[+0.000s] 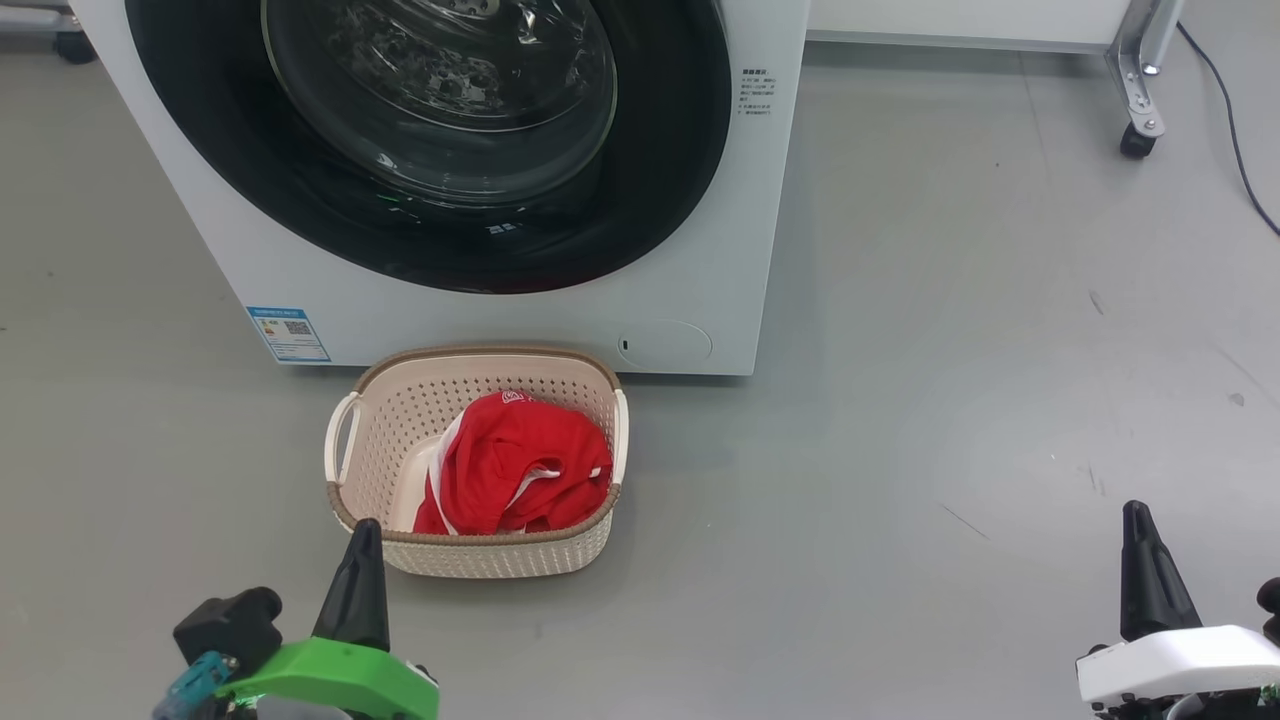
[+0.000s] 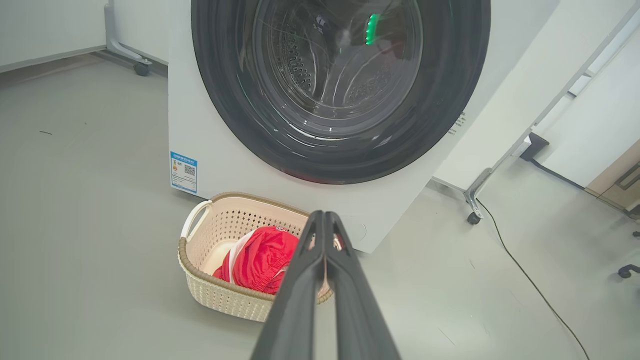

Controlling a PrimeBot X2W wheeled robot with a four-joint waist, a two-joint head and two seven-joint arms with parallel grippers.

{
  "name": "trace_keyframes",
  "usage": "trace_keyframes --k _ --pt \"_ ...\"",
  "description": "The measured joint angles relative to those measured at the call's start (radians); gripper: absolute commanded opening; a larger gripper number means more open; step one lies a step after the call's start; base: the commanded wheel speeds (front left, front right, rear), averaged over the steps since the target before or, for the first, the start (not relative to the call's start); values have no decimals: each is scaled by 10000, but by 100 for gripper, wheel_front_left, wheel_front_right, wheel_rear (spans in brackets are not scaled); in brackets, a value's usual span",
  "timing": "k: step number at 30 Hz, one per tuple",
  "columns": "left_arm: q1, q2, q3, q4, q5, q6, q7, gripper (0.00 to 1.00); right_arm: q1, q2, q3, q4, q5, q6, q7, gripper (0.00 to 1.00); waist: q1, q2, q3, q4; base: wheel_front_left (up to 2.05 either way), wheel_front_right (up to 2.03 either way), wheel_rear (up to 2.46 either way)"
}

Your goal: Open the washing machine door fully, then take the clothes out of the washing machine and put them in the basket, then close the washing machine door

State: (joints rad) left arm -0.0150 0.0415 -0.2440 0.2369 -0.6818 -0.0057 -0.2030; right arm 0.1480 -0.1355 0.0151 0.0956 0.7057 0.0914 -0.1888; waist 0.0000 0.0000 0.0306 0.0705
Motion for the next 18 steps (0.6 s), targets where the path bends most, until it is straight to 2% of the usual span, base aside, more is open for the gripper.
trace_keyframes --k 18 --pt "-4 84 548 -23 -2316 -234 604 0 -437 136 -265 380 2127 44 656 0 0 0 -60 -164 0 0 0"
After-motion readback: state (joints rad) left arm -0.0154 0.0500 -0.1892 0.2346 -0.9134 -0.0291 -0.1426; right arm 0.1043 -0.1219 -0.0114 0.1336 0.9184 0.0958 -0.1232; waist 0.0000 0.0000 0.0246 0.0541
